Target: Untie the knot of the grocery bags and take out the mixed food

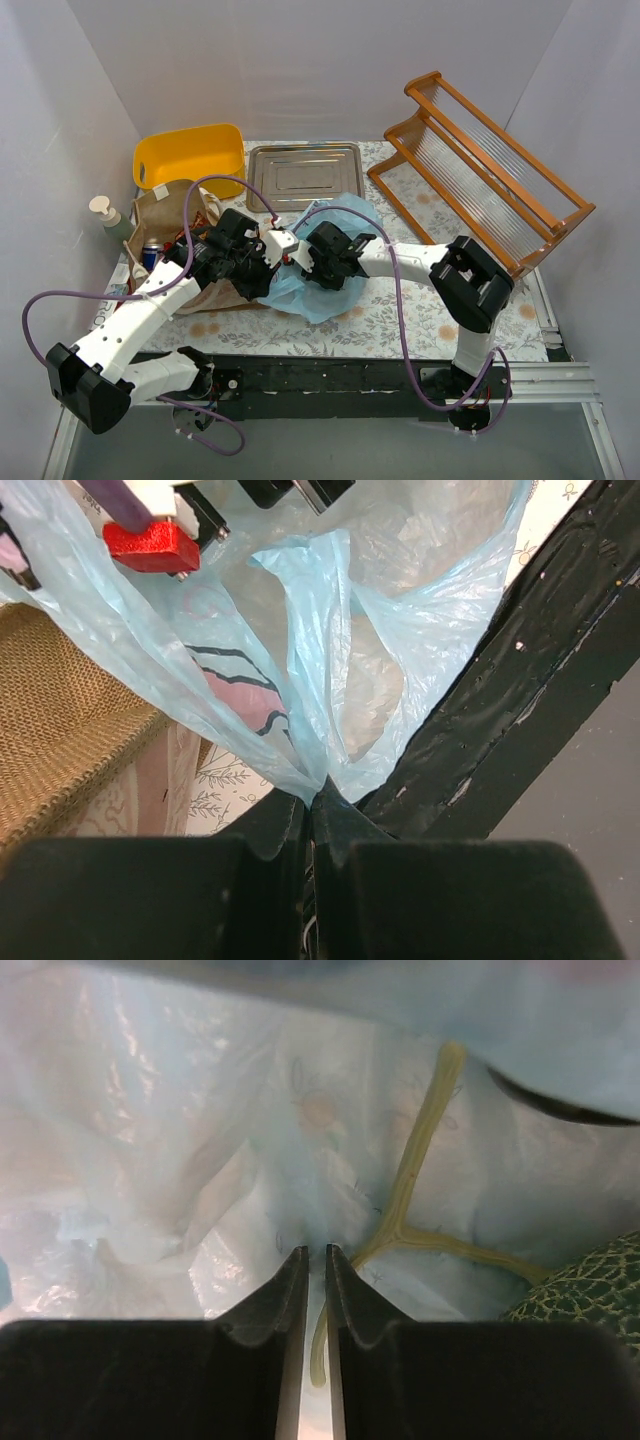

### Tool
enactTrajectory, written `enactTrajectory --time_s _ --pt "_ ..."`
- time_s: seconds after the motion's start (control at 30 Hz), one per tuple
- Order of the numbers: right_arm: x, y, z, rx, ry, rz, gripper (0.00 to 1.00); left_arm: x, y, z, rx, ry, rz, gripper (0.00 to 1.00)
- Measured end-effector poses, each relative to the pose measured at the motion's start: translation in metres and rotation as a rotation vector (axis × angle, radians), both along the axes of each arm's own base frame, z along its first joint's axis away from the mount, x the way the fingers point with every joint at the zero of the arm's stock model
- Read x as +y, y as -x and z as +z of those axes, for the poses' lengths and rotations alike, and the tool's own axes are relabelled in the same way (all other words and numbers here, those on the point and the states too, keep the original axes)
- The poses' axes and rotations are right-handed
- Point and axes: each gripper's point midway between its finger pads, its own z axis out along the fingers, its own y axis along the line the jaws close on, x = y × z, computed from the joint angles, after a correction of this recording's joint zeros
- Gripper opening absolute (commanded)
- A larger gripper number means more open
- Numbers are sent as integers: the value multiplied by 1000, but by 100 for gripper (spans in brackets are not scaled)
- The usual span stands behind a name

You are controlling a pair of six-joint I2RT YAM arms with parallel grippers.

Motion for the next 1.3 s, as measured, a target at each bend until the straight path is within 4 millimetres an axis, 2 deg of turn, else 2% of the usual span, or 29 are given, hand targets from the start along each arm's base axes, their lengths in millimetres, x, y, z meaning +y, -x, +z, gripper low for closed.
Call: enactTrajectory --time_s 0.17,0.3,0.63,0.77,1.0,1.03,1.07,1.13,1.17,1.3 --pt "1 -5 0 -27 -10 -11 24 0 0 0 1 2 -1 0" --pt "-1 -7 0 -37 -11 -29 1 0 0 0 2 2 -1 0" --pt "-18 -15 3 -18 31 -53 1 1 2 -5 11 -5 -2 0" --pt "-25 -9 19 -17 31 -51 1 0 1 -5 9 -3 -2 0" --pt "-27 -2 65 -48 -41 -34 1 0 1 -5 4 0 -2 0" --pt "-27 -1 70 -51 -47 -30 4 0 1 -5 4 0 -2 0" --pt "-27 -1 72 -53 -51 -29 13 0 1 -5 4 0 -2 0" --pt "-28 0 71 -52 -48 -34 19 0 1 -6 4 0 -2 0" --pt "-30 0 68 -53 -43 -39 24 0 1 -5 2 2 -1 0" --pt "-41 -2 44 -51 28 -74 31 -1 1 -5 1 7 -4 0"
